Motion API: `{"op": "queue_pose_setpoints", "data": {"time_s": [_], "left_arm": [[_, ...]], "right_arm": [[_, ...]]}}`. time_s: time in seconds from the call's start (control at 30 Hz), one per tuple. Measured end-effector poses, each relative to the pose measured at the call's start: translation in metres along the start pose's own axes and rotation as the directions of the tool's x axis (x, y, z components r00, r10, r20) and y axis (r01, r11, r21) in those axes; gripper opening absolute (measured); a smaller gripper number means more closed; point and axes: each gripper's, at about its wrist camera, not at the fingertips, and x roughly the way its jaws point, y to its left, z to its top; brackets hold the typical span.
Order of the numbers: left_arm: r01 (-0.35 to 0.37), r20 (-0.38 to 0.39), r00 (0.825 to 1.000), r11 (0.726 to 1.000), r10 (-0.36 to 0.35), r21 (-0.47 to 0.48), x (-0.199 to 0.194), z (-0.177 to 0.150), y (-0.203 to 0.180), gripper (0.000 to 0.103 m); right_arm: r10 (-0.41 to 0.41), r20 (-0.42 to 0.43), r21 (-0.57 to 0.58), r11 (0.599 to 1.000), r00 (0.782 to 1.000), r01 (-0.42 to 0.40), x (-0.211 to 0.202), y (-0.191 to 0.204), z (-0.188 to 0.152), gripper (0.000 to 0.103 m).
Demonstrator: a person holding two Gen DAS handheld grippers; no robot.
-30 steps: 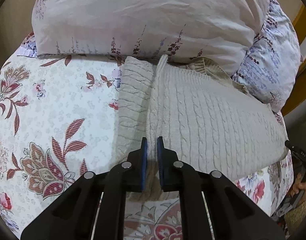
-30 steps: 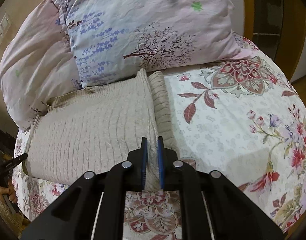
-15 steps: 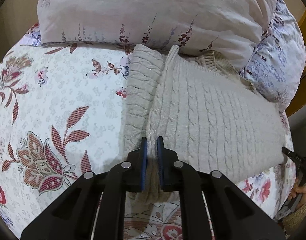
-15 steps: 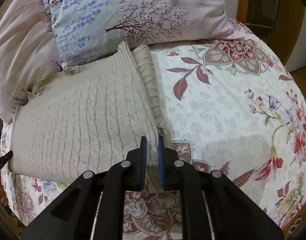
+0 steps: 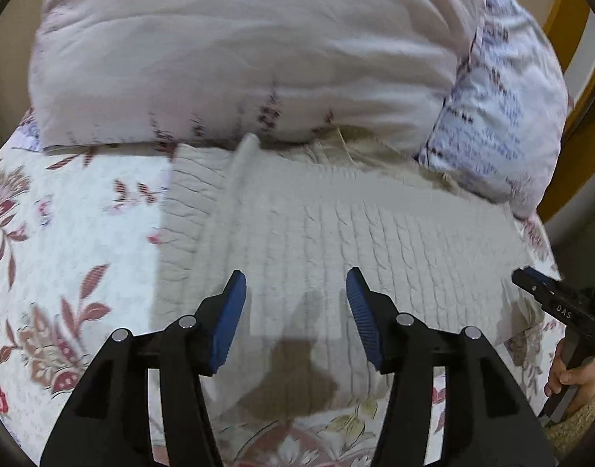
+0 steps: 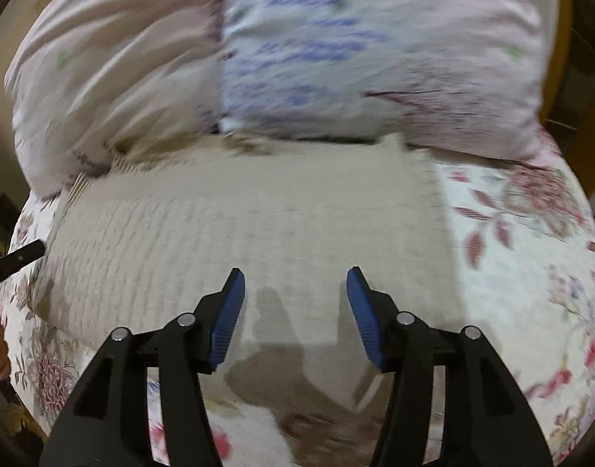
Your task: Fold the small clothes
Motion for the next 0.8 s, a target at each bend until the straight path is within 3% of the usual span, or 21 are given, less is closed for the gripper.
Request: {"op": "queue_pose_setpoints", "data": {"time_s": [0.13, 0.23, 0.43, 0.57, 0.63, 0.7, 0.77, 0.8], "left_arm": [[-0.102, -0.053, 0.993, 0.993, 0.105, 0.057, 0.024, -0.005, -0.006, 0.059], [-0.135, -0.031, 0.990, 0.987, 0.139, 0.089, 0.027, -0.007, -0.010, 0.066], [-0.130, -0.018, 0.991, 0.990, 0.131, 0.052, 0.023, -0.001, -0.004, 0.067], [-0.043, 0.035, 0.998, 0.994, 0.047, -0.096, 0.005, 0.009, 0.028, 0.072], [0.003, 0.032, 0.999, 0.975, 0.005, -0.221, 0.005, 0.016, 0.060, 0.072], [0.000, 0.008, 1.000, 0.955, 0.002, -0.298, 0.009, 0.020, 0.085, 0.072], [0.001, -0.016, 1.000, 0.938, -0.007, -0.346, 0.014, 0.023, 0.105, 0.072], [0.002, -0.024, 1.000, 0.935, -0.011, -0.356, 0.015, 0.023, 0.111, 0.072]], "right_arm": [[-0.025, -0.032, -0.044, 0.999, 0.999, 0.024, 0.016, 0.016, -0.002, 0.062], [-0.042, -0.031, -0.072, 0.997, 0.999, 0.039, 0.018, 0.018, -0.005, 0.069], [-0.068, -0.032, -0.102, 0.993, 0.997, 0.064, 0.023, 0.025, -0.007, 0.076], [-0.067, -0.042, -0.100, 0.993, 0.997, 0.063, 0.024, 0.024, -0.005, 0.078], [-0.074, -0.046, -0.102, 0.992, 0.996, 0.069, 0.026, 0.025, -0.004, 0.080], [-0.084, -0.051, -0.099, 0.992, 0.995, 0.079, 0.026, 0.025, -0.003, 0.081], [-0.099, -0.059, -0.088, 0.992, 0.993, 0.094, 0.028, 0.026, -0.001, 0.084], [-0.110, -0.063, -0.080, 0.991, 0.992, 0.105, 0.030, 0.026, 0.000, 0.090]]}}
